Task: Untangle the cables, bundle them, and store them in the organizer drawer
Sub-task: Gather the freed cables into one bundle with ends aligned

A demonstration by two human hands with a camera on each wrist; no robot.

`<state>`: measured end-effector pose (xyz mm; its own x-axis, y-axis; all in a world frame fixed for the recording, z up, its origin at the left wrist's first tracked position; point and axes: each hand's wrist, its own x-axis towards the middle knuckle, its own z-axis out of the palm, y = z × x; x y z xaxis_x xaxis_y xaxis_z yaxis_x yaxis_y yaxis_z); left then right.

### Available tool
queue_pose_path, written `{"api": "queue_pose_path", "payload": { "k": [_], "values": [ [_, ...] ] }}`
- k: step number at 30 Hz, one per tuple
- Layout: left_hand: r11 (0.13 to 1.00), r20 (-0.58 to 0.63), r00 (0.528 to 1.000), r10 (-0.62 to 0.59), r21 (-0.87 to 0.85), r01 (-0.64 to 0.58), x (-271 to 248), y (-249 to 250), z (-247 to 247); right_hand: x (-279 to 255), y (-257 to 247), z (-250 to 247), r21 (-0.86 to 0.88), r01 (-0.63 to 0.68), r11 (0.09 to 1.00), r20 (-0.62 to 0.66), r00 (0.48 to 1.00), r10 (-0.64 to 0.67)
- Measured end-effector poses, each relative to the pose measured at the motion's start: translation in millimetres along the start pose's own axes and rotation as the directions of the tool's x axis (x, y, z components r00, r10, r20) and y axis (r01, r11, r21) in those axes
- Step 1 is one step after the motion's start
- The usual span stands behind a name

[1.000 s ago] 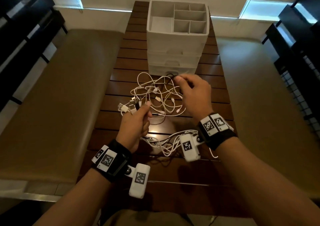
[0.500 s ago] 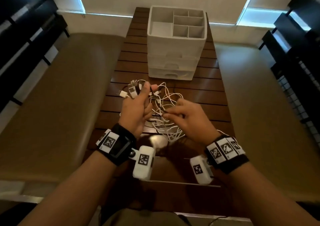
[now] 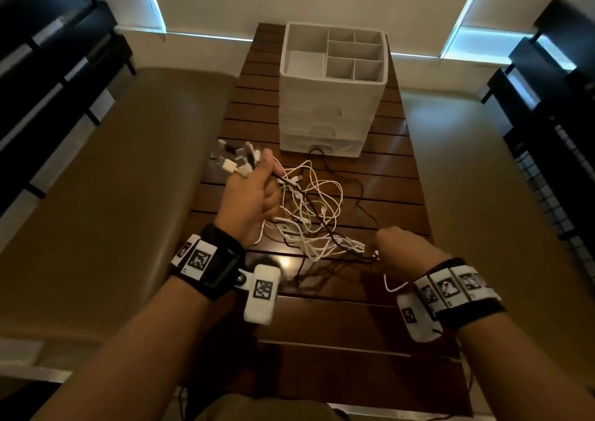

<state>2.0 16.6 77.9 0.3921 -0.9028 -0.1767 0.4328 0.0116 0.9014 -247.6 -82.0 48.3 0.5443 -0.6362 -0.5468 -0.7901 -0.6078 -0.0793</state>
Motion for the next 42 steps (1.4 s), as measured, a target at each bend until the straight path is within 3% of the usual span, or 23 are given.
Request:
{"api": "queue_pose_path", "payload": {
  "k": [2, 4, 5, 7, 11, 13, 21, 27, 29, 32, 37, 42],
  "values": [
    [0.994, 0.117, 0.992, -0.050, 0.102, 0.038, -6, -5, 2, -6, -2, -21, 0.213, 0.130, 0.969, -0.227, 0.971, -0.080],
    [0.974, 0.219, 0.969, -0.112, 0.218, 0.063, -12, -11, 6, -12, -16, -44, 0.435, 0.313, 0.844, -0.552, 0.833, -0.024],
    [0.959, 0.256, 0.956, -0.143, 0.274, 0.071, -15, -13, 9, -13, -27, -53, 0.519, 0.391, 0.760, -0.606, 0.795, 0.004],
    [0.931, 0.307, 0.931, -0.196, 0.356, 0.079, -20, -16, 14, -14, -50, -64, 0.658, 0.470, 0.589, -0.547, 0.835, -0.055],
    [0.920, 0.354, 0.907, -0.227, 0.384, 0.081, -28, -18, 18, -14, -72, -70, 0.858, 0.447, 0.252, -0.422, 0.894, -0.152],
    [0.916, 0.344, 0.914, -0.214, 0.395, 0.066, -31, -18, 17, -14, -73, -71, 0.904, 0.405, 0.136, -0.380, 0.908, -0.176],
    [0.918, 0.332, 0.933, -0.142, 0.397, -0.001, -37, -19, 25, -14, -78, -73, 0.965, 0.262, 0.002, -0.260, 0.957, -0.130],
    [0.963, 0.250, 0.967, -0.056, 0.270, -0.014, -41, -23, 30, -12, -77, -74, 0.912, 0.356, -0.204, -0.373, 0.926, -0.055],
    [0.976, 0.145, 0.989, 0.006, 0.215, -0.037, -42, -20, 33, -10, -76, -74, 0.868, 0.448, -0.213, -0.454, 0.891, 0.026],
    [0.975, 0.020, 0.994, 0.111, 0.194, -0.113, -37, -12, 33, -9, -77, -68, 0.828, 0.553, -0.099, -0.534, 0.829, 0.165],
    [0.944, -0.007, 0.978, 0.209, 0.264, -0.200, -26, -8, 48, -15, -97, -41, 0.829, 0.559, -0.013, -0.544, 0.813, 0.209],
    [0.942, 0.036, 0.977, 0.209, 0.262, -0.211, -21, -11, 58, -18, -102, -34, 0.813, 0.580, 0.057, -0.573, 0.778, 0.260]
  ]
}}
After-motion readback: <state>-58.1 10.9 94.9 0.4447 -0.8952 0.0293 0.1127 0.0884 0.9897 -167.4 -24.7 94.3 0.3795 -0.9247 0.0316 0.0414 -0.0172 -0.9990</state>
